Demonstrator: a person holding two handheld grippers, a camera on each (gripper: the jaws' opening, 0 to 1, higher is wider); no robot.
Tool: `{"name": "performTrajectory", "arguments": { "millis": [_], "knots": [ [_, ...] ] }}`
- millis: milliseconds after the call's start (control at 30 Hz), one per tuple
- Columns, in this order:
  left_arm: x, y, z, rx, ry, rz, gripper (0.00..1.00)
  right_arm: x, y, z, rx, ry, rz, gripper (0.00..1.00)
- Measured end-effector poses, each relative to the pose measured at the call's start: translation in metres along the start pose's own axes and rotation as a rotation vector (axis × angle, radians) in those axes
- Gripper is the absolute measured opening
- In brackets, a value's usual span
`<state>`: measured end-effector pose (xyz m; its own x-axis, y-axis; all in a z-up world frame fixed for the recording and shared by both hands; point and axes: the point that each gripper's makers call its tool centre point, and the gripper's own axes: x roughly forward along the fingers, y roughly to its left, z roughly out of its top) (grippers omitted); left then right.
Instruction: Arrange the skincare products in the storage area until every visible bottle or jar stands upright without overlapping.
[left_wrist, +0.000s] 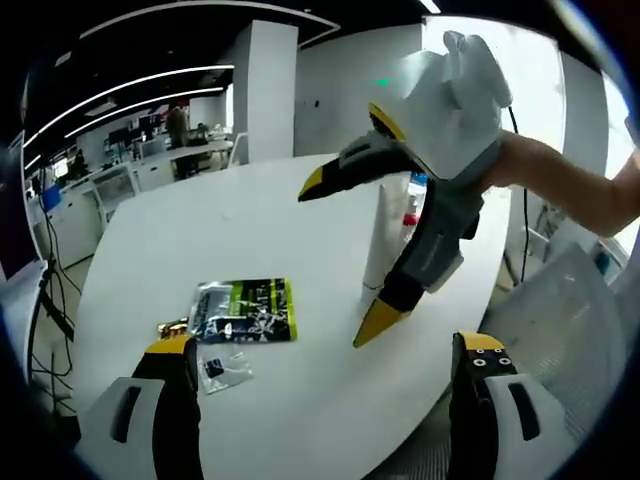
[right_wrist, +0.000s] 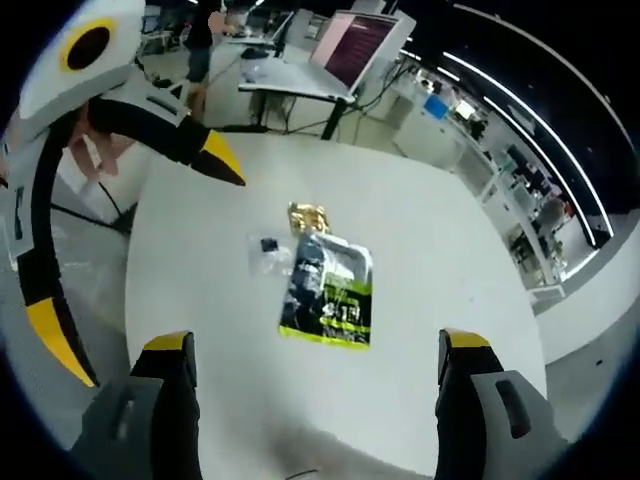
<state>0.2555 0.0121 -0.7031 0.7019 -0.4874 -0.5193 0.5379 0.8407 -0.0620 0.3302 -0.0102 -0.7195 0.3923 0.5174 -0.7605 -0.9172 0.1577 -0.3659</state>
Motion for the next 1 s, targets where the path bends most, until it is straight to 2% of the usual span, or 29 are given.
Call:
{"name": "performTrajectory", "arguments": {
  "millis": [433,1000],
  "knots": [
    [0.0,0.002,-0.001,-0.009,0.0,0.007,0.99,0.034,-0.01,-0.009,0.056,0.057,0.037,0.99],
    [0.0,0.002,-0.003,-0.012,0.008,0.003,0.99,0.06,-0.014,-0.016,0.134,0.101,0.072,0.99]
  ]
}}
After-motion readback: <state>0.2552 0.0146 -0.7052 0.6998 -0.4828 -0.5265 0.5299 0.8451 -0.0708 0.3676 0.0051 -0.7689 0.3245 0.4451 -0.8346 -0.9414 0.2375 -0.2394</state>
